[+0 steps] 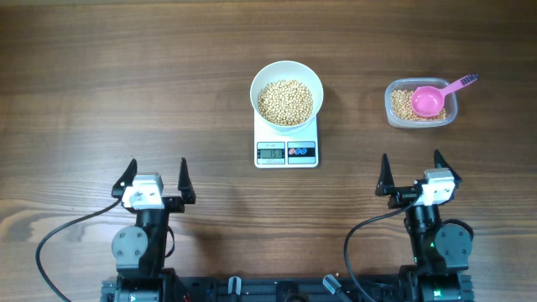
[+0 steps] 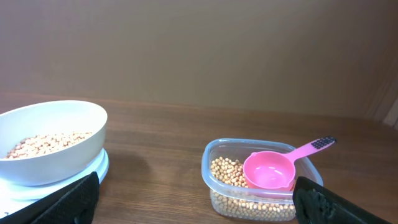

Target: Scoop item into bowl and weigh 150g on scale

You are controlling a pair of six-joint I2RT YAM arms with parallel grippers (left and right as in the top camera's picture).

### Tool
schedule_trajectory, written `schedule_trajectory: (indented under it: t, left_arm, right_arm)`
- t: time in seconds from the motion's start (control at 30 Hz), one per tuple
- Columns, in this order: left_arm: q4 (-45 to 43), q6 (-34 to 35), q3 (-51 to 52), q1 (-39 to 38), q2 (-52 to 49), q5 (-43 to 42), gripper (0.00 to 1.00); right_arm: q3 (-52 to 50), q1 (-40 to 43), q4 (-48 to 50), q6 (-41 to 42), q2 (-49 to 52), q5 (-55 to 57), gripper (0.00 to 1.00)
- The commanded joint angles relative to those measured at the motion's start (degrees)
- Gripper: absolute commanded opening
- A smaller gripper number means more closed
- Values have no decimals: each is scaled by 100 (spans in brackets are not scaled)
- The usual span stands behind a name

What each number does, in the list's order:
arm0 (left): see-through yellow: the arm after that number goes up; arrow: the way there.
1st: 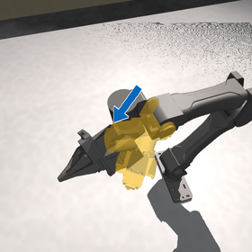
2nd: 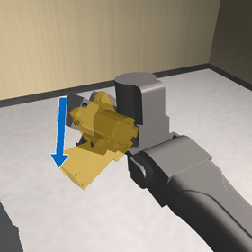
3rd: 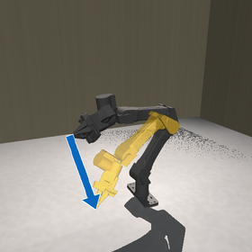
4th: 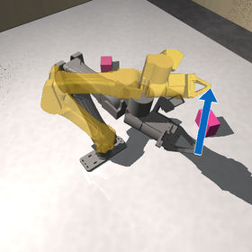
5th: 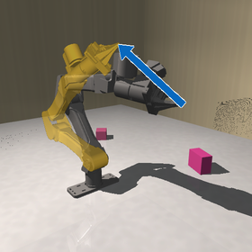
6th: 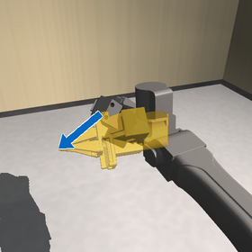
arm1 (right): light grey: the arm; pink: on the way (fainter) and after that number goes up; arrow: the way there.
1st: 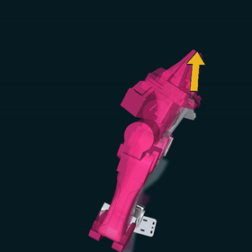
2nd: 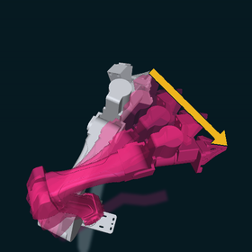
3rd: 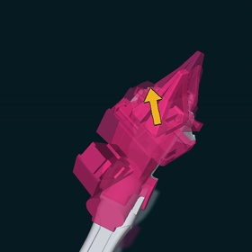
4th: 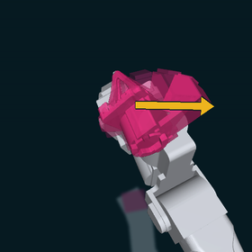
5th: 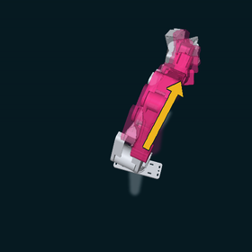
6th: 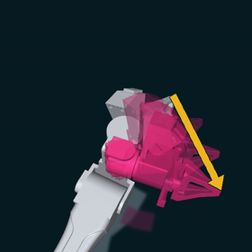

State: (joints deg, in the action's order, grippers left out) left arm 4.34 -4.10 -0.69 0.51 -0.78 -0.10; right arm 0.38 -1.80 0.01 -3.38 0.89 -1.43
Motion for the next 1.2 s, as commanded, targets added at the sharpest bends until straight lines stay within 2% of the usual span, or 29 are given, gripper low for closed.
schedule_trajectory:
  t: [0.0,0.17,1.17]
  left_arm:
    - [22,-146,35,50,61,-116,100]
    - [22,352,35,50,61,-50,100]
    - [4,348,35,50,61,-72,100]
  right_arm:
    - [-9,-26,11,-101,-61,-55,100]
    - [-9,-26,11,-98,-61,-55,100]
    - [-9,-26,11,-101,-61,-57,100]
